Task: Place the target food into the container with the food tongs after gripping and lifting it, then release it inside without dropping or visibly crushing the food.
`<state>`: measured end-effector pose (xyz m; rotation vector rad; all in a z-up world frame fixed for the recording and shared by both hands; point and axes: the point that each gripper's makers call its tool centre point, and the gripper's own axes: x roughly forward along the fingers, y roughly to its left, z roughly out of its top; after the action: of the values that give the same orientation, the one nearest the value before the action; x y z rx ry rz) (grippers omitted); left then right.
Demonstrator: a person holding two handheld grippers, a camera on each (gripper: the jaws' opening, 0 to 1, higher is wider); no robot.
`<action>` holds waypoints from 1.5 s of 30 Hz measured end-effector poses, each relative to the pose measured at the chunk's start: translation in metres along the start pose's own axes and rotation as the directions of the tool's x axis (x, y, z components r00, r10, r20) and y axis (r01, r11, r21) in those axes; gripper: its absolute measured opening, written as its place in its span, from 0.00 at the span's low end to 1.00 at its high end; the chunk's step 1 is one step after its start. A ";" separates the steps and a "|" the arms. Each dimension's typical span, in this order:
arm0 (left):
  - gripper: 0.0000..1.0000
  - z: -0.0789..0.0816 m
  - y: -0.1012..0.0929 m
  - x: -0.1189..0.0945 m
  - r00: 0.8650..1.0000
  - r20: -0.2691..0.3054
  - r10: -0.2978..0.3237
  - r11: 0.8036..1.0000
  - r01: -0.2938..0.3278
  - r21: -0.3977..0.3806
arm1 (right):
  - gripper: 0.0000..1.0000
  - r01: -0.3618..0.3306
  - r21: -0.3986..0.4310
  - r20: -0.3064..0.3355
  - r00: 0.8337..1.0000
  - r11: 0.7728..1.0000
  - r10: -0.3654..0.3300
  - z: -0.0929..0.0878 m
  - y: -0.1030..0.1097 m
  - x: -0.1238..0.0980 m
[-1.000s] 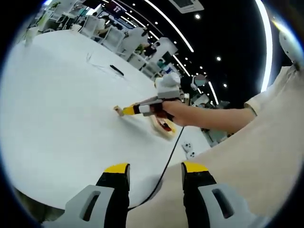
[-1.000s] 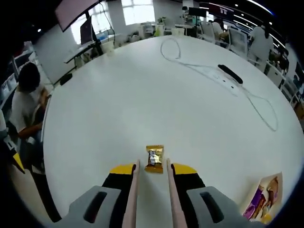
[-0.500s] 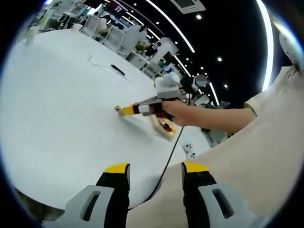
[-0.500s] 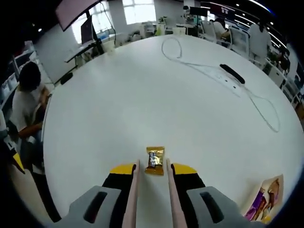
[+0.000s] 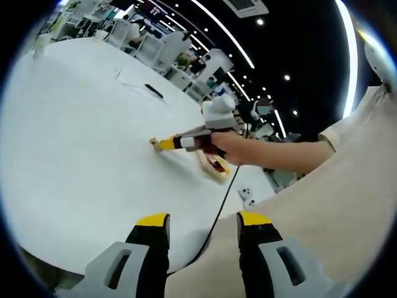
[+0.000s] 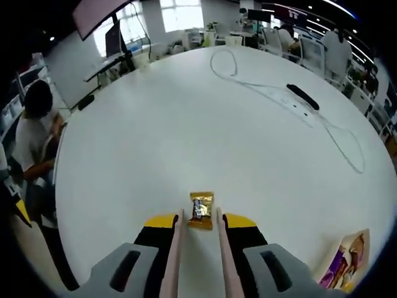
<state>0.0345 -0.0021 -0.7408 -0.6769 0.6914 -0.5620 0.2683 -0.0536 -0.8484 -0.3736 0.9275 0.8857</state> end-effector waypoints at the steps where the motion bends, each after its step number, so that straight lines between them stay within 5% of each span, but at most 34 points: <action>1: 0.42 0.000 0.000 0.000 1.000 0.000 0.000 1.000 0.000 -0.002 | 0.27 -0.001 -0.001 -0.001 1.000 1.000 0.001 0.000 0.000 0.000; 6: 0.42 -0.001 -0.001 -0.001 1.000 0.000 -0.001 1.000 0.001 -0.001 | 0.23 -0.005 -0.077 -0.028 1.000 0.997 0.002 -0.001 -0.006 0.002; 45: 0.42 -0.002 -0.006 -0.005 1.000 0.000 -0.018 0.999 0.018 0.028 | 0.21 -0.045 0.059 0.095 0.995 0.997 0.039 0.017 0.001 -0.027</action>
<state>0.0282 -0.0035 -0.7363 -0.6573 0.6764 -0.5870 0.2689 -0.0559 -0.8161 -0.2589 0.8758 0.9038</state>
